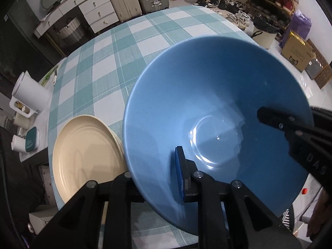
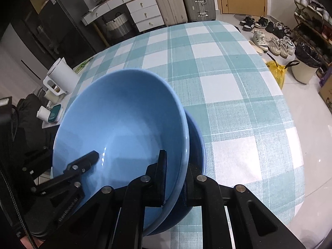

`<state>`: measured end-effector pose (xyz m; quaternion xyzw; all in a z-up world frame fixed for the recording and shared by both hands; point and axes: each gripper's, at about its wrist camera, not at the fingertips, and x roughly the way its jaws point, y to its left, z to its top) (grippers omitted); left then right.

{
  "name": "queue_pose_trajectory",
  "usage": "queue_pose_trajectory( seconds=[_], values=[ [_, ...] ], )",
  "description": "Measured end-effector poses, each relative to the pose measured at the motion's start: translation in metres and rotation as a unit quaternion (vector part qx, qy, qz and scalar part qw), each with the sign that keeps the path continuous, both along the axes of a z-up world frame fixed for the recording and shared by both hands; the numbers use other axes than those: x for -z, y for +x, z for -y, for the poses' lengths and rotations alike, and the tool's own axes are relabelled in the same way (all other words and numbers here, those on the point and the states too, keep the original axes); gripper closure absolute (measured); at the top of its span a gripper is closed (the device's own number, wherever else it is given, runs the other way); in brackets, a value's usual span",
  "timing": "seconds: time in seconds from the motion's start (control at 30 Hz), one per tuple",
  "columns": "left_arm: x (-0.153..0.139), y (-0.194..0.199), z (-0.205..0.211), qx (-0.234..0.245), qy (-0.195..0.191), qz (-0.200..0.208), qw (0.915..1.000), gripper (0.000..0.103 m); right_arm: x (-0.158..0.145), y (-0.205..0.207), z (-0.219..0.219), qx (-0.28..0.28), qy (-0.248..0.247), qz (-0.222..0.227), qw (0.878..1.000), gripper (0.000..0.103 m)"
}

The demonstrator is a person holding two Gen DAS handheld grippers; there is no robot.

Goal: Organize plates and bowls
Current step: 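Lower the bowl into the stacked bowls and open both grippers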

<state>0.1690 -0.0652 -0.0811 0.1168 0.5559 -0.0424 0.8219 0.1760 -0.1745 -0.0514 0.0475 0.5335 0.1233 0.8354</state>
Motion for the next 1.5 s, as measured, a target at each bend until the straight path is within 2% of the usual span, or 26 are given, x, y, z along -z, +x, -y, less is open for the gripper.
queue_pose_trajectory(
  seconds=[0.23, 0.33, 0.5, 0.6, 0.73, 0.93, 1.07, 1.23, 1.33, 1.43, 1.5],
  values=[
    [0.005, -0.003, -0.005, 0.001, -0.020, 0.011, 0.9997, 0.080, -0.001, -0.007, -0.003, 0.000, -0.017, 0.035, 0.999, 0.091],
    [0.006, -0.003, -0.003, 0.001, -0.019, 0.016, 0.9997, 0.080, -0.002, -0.009, 0.000, 0.012, -0.005, 0.041, 0.999, 0.091],
    [0.009, -0.001, -0.008, -0.016, -0.044, 0.013, 0.9988, 0.080, -0.002, -0.012, 0.003, 0.020, 0.008, 0.049, 0.999, 0.090],
    [0.009, -0.003, -0.007, -0.015, -0.045, 0.017, 0.9987, 0.079, -0.005, -0.017, 0.001, 0.024, -0.002, 0.057, 0.998, 0.090],
    [0.012, -0.003, -0.005, -0.016, -0.042, 0.011, 0.9989, 0.077, -0.012, -0.023, -0.001, 0.031, -0.029, 0.079, 0.996, 0.084],
    [0.013, -0.001, -0.004, -0.021, -0.044, 0.012, 0.9988, 0.075, -0.012, -0.023, 0.006, 0.036, -0.007, 0.075, 0.996, 0.083],
    [0.011, -0.003, -0.007, -0.027, -0.058, 0.017, 0.9978, 0.075, -0.018, -0.030, 0.015, 0.047, 0.015, 0.089, 0.995, 0.083],
    [-0.018, -0.019, -0.019, -0.051, -0.097, 0.099, 0.9891, 0.073, -0.026, -0.039, 0.033, 0.071, 0.066, 0.103, 0.990, 0.083],
    [-0.031, -0.028, -0.022, -0.054, -0.101, 0.126, 0.9854, 0.054, -0.038, -0.050, 0.037, 0.076, 0.090, 0.126, 0.985, 0.083],
    [-0.039, -0.042, -0.029, -0.069, -0.117, 0.157, 0.9782, 0.054, -0.053, -0.069, 0.032, 0.066, 0.091, 0.165, 0.980, 0.083],
    [-0.039, -0.050, -0.033, -0.075, -0.132, 0.161, 0.9751, 0.054, -0.057, -0.080, 0.030, 0.063, 0.097, 0.181, 0.977, 0.082]
  ],
)
